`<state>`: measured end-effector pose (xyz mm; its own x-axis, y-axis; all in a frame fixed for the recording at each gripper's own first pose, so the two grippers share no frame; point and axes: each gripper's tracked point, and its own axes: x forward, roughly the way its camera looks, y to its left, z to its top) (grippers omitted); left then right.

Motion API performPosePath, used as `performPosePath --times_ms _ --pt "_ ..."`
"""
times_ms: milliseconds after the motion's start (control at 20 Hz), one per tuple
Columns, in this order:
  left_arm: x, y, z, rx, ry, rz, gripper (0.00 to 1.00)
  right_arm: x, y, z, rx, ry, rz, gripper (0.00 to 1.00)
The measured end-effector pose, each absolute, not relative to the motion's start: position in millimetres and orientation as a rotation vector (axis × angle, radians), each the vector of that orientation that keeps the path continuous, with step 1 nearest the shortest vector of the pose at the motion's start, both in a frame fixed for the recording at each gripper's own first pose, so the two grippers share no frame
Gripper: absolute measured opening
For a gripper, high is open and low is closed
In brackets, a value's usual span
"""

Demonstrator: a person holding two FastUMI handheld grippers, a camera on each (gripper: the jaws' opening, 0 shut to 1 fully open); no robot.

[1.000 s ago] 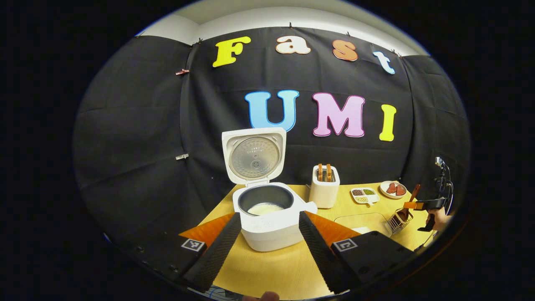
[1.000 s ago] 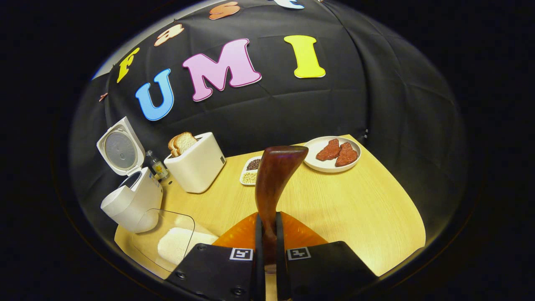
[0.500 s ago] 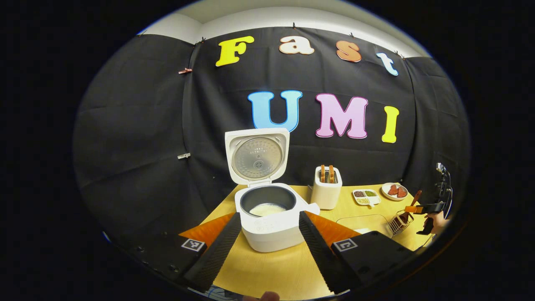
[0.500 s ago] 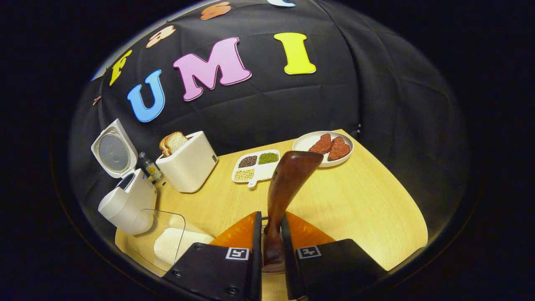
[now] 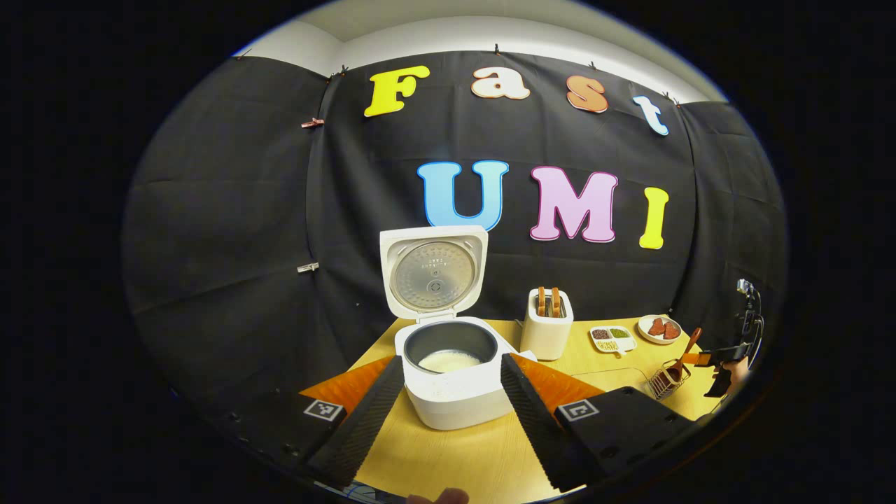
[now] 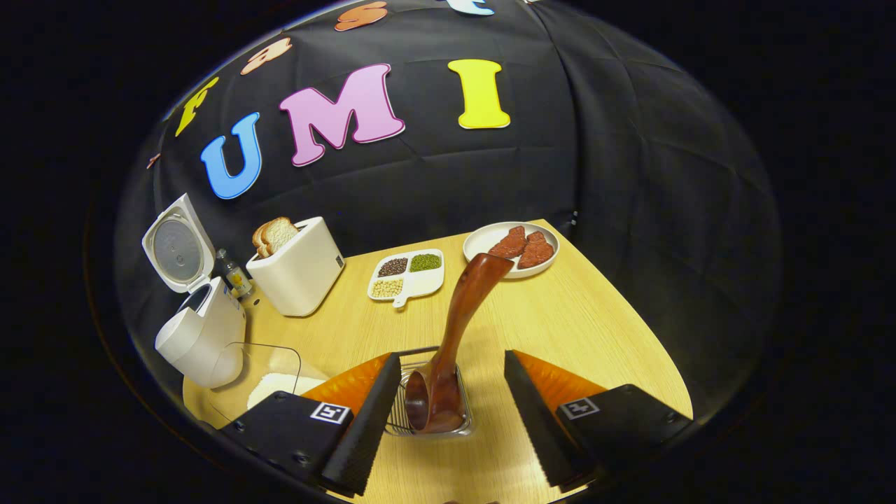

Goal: Close the left gripper, press the button to open the rice cooker; take a wooden spoon from the chopstick holder with the right hand, scoop a spoonful of rice and pour it into the rice cooker, then put the wooden spoon back into the chopstick holder.

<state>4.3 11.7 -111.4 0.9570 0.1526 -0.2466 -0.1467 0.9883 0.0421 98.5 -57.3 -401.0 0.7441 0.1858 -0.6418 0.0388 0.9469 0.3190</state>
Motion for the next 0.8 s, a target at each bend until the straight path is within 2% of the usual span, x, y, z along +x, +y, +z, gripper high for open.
performPosePath --times_ms 200,350,550,700,800 --pt "20.9 13.1 -97.1 0.015 0.214 0.124 0.95 71.9 -58.5 -371.7 0.299 0.694 0.059 0.99" --pt "39.1 14.8 -82.1 0.000 0.173 0.096 0.95 57.9 -48.4 -342.0 0.278 0.647 0.087 0.99" --pt "71.5 20.9 -55.2 -0.010 0.106 0.065 0.95 52.2 -40.8 -285.5 0.257 0.489 0.099 0.99" --pt "103.0 30.3 -34.4 -0.014 0.071 0.055 0.95 55.7 -52.4 -235.9 0.203 0.346 0.060 0.98" --pt "127.0 39.4 -17.3 -0.027 0.045 0.051 0.95 55.6 -48.6 -216.1 0.186 0.306 0.066 0.98"
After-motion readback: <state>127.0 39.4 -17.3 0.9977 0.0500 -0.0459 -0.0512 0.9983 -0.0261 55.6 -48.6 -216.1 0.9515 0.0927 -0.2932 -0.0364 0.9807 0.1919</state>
